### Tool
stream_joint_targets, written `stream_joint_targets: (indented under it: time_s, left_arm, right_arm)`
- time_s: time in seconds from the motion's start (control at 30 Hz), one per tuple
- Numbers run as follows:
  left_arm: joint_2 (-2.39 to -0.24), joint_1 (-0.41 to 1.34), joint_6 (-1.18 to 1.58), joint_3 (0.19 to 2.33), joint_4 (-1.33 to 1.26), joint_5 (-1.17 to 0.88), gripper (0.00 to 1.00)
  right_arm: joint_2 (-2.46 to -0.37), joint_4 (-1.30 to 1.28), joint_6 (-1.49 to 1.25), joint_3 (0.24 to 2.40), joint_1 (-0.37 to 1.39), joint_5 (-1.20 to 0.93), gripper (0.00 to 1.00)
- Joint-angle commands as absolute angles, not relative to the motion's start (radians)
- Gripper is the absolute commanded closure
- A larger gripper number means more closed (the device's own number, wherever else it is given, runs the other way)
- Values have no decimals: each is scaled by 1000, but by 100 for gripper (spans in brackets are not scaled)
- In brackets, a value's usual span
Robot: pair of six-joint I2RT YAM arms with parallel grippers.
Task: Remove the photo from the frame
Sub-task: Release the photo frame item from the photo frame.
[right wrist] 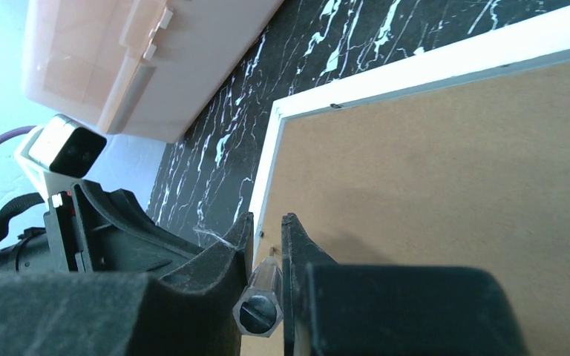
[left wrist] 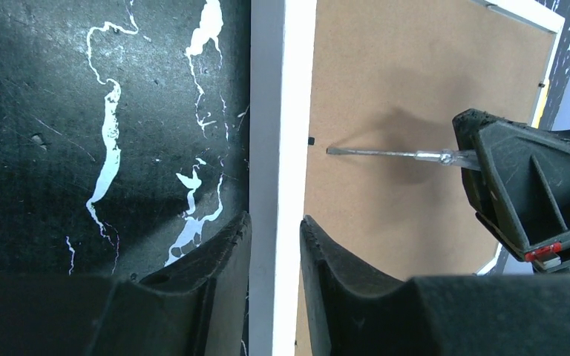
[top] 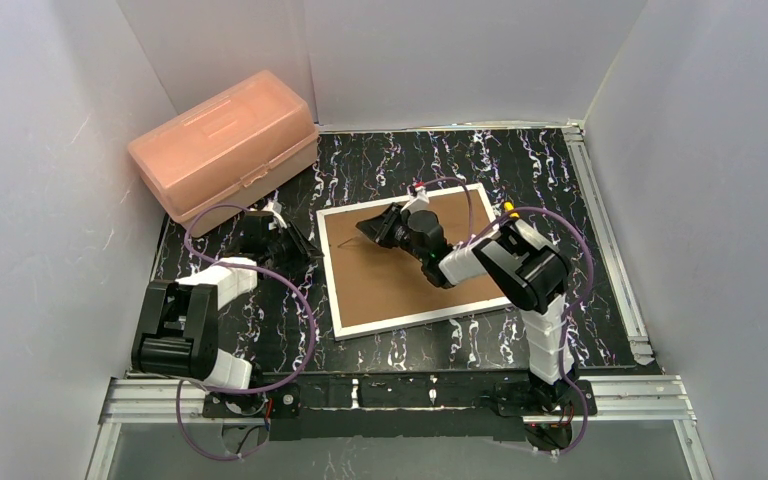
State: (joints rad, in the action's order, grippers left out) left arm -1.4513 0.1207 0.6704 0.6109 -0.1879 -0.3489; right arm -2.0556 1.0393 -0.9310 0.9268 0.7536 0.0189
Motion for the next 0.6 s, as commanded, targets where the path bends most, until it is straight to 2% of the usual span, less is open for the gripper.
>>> stream_joint_targets:
  time_s: [0.0,0.57]
  left_arm:
    - [-1455,118,672,643,-199,-345,70]
    - [-1489,118,685,665,-218,-334,74]
  right_arm:
    - [-2075,1045,-898,977,757,-46,99]
    - [-2109,1065,-916,997,756,-27,99]
